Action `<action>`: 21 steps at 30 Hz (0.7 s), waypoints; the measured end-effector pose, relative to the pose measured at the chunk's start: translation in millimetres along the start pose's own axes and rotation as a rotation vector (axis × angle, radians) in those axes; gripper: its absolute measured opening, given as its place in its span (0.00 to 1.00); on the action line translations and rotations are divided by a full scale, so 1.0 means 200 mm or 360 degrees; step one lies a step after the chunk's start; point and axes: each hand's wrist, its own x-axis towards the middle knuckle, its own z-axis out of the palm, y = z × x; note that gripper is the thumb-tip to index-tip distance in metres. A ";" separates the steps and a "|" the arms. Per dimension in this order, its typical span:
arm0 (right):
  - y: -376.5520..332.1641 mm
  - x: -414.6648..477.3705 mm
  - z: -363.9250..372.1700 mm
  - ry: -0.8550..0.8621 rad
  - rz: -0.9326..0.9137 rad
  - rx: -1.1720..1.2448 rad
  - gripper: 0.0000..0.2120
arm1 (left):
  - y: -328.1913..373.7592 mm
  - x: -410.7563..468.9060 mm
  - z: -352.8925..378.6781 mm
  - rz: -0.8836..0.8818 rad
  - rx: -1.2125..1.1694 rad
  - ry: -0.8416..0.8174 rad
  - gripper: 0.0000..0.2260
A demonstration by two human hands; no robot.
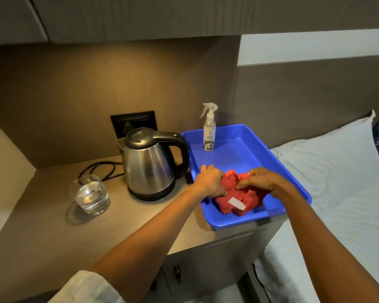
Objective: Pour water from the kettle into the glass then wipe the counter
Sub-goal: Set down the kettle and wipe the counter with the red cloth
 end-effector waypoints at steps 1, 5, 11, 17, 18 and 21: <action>-0.04 -0.02 -0.01 -0.0013 -0.0052 0.0047 0.13 | -0.01 -0.04 -0.04 0.0053 -0.0074 0.0068 0.12; -0.28 -0.14 -0.03 -0.0087 -0.0352 0.0151 0.12 | -0.11 -0.26 -0.22 0.0099 -0.0629 0.0250 0.13; -0.62 -0.25 0.24 -0.0398 -0.0560 0.0508 0.23 | -0.44 -0.66 -0.37 -0.0179 -0.1962 0.0422 0.20; -0.67 -0.27 0.87 -0.0262 -0.0600 -0.0013 0.23 | -0.83 -0.98 -0.12 -0.0707 -0.1862 0.0718 0.27; -0.66 -0.29 0.96 -0.0183 -0.0624 -0.0127 0.23 | -0.87 -1.02 -0.07 -0.0778 -0.1735 0.0753 0.28; -0.62 -0.36 1.15 0.0325 -0.0965 -0.0718 0.20 | -1.00 -1.09 0.01 -0.0997 -0.0957 0.1053 0.24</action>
